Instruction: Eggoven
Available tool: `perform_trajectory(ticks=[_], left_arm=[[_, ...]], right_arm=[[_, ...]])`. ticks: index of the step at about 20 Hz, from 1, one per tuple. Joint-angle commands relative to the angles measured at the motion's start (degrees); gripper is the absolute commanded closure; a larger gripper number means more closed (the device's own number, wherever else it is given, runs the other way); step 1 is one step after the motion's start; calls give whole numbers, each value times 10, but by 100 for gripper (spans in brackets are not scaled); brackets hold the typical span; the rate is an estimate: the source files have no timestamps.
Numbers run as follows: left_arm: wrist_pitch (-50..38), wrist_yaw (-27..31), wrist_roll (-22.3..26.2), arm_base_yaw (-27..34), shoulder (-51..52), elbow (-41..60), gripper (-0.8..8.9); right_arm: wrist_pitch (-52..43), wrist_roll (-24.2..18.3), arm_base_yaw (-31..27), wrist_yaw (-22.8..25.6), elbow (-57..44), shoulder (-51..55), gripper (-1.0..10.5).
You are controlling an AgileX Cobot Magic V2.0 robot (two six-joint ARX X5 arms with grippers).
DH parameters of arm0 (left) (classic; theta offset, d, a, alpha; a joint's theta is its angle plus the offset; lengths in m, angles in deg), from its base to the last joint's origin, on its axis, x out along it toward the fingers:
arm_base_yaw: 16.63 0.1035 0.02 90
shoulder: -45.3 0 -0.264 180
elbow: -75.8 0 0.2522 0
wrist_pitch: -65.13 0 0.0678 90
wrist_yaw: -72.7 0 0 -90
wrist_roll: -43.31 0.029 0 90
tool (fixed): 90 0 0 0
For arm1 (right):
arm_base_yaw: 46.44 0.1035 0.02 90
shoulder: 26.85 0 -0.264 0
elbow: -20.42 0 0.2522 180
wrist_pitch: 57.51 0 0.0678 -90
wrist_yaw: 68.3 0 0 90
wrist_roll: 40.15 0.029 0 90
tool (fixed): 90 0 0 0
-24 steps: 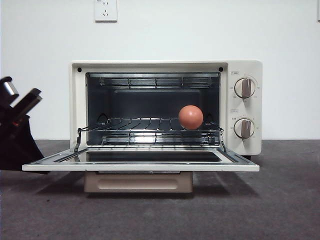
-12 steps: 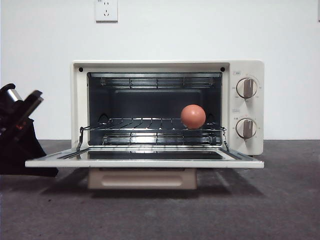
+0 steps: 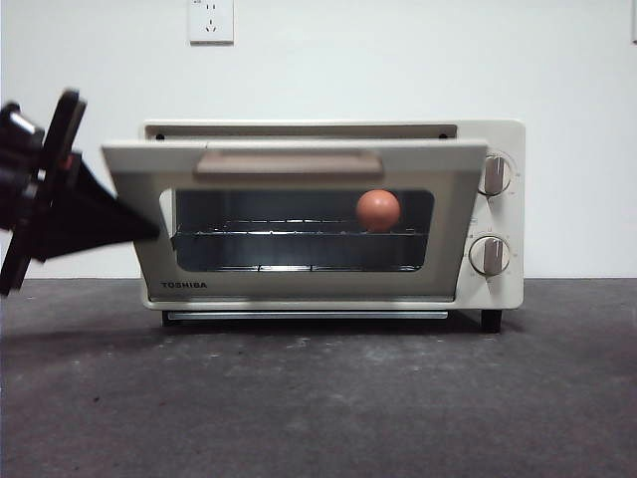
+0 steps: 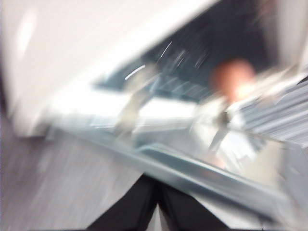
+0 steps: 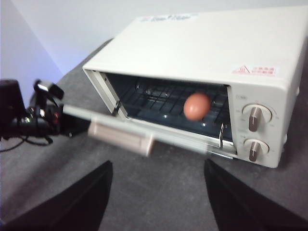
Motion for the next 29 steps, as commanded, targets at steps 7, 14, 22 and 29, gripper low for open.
perform_trajectory(ticks=[7,14,22,29], left_arm=[[-66,21,-63,5,-5,-29,807],[-36,16,-68,0,23,-29,806],[153,48,38,-23,186,-29,806],[391,174,156,-42,369,-29,806]], right_arm=[[25,-2,3,1,11,-3,641],[48,-3,3,1,11,-3,641],[64,-24,3,2,10,-12,690],[59,-64,3,28,10,-32,786]])
